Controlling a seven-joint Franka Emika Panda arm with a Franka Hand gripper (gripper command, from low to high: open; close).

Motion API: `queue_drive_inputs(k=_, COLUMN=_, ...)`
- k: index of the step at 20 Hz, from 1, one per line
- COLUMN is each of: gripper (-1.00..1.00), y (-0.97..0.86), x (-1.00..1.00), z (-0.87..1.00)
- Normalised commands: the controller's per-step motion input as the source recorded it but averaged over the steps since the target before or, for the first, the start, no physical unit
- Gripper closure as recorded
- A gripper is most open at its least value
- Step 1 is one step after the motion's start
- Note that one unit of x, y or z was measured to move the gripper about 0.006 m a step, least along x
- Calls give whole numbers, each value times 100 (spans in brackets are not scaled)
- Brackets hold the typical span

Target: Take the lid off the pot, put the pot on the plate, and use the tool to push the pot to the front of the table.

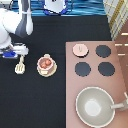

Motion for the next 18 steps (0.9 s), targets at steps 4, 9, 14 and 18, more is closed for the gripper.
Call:
queue_drive_inputs(k=4, gripper=-100, y=8, x=-32, z=-65)
queue_drive_inputs(k=9, gripper=-100, y=3, x=-44, z=-35)
queue_drive_inputs(k=14, gripper=100, y=0, x=-41, z=-23)
queue_drive_inputs(k=18, gripper=100, y=0, x=-43, z=-28)
